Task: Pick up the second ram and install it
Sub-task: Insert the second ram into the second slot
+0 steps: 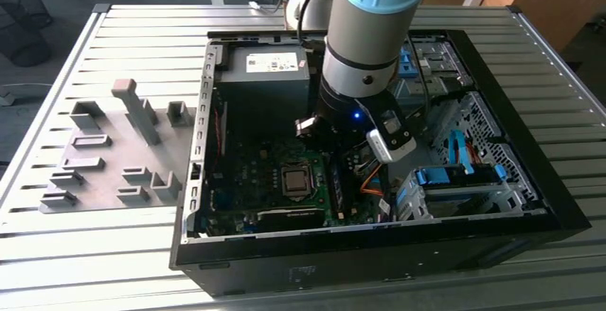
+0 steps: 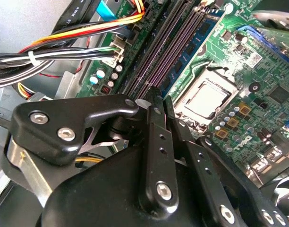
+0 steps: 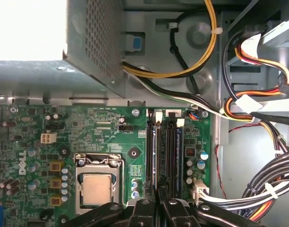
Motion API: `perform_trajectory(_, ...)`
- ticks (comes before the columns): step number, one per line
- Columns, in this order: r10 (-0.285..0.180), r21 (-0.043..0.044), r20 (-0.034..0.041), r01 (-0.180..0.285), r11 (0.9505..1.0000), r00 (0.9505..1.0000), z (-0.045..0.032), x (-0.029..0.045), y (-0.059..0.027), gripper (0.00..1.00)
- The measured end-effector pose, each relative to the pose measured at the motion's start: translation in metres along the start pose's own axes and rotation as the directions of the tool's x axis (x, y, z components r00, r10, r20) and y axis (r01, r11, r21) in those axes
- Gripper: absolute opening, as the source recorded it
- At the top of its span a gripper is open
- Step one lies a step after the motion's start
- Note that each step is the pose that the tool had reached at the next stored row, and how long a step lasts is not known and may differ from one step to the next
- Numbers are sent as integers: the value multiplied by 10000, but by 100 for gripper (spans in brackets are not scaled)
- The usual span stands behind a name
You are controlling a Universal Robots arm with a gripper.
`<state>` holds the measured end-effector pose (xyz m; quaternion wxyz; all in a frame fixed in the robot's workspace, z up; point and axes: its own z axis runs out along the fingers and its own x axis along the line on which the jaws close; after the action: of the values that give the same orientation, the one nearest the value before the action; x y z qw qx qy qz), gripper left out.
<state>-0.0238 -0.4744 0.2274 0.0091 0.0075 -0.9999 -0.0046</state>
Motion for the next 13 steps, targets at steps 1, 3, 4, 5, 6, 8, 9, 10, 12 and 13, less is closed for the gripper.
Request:
perform_trajectory(1,-1,-2,0,1,10000,10000,1,0,0,14)
perform_trajectory(3,-2,-3,0,2,10000,10000,4,0,-1,14)
perform_trajectory(4,-4,-5,0,4,10000,10000,7,-1,-3,14)
perform_trajectory(5,-5,-6,0,5,10000,10000,8,-4,-7,14)
perform_trajectory(6,-2,-11,0,2,10000,10000,9,-10,-11,14)
perform_trajectory(8,-1,-68,1,1,10000,10000,14,-14,-19,14)
perform_trajectory(9,0,-112,2,0,9999,10000,17,-13,-22,14)
perform_trajectory(10,-2,-169,2,2,9999,10000,19,-14,-23,14)
perform_trajectory(12,-3,-219,5,3,9998,10000,25,-14,-27,14)
perform_trajectory(13,-3,-220,4,3,9998,10000,28,-14,-29,14)
